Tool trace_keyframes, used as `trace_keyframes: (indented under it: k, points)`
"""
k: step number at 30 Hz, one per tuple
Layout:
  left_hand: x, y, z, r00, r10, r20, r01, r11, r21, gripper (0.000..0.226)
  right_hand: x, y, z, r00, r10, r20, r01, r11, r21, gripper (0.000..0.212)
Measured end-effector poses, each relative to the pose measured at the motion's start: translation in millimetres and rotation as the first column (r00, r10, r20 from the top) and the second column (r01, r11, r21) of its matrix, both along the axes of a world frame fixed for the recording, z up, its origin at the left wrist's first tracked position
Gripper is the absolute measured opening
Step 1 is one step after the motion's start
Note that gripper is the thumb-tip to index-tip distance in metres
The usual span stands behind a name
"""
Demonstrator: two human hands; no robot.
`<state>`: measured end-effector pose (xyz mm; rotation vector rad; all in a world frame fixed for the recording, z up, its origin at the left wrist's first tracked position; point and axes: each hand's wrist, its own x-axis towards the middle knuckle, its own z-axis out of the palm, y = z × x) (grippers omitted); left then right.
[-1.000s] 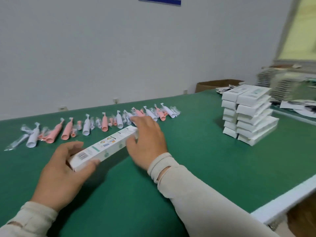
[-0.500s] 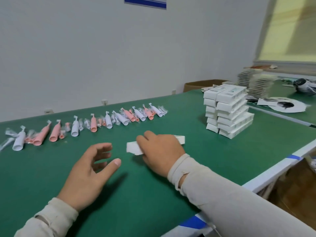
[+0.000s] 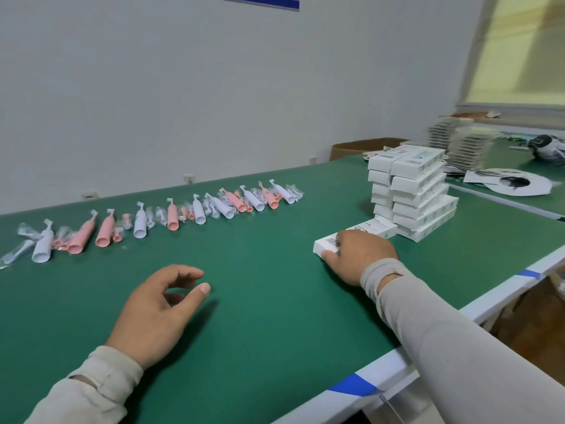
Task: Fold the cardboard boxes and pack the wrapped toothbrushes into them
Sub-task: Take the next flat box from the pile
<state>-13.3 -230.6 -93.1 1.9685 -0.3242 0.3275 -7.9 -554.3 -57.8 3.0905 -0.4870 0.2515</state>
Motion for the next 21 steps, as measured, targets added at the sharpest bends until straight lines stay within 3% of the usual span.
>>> trace_keyframes:
  k: [7, 21]
  points:
    - [-2.1, 1.0, 2.0, 1.000, 0.017, -0.013, -0.017, 1.000, 0.024, 0.015, 4.9, 10.5, -7.4, 0.997, 0.050, 0.057, -0.048, 0.998, -0.039, 0.037]
    - [-2.2, 3.1, 4.2, 1.000, 0.010, -0.024, -0.008, 0.997, 0.073, 0.014, 8.1, 12.4, -6.6, 0.998, -0.043, 0.035, 0.044, 0.999, -0.021, 0.037]
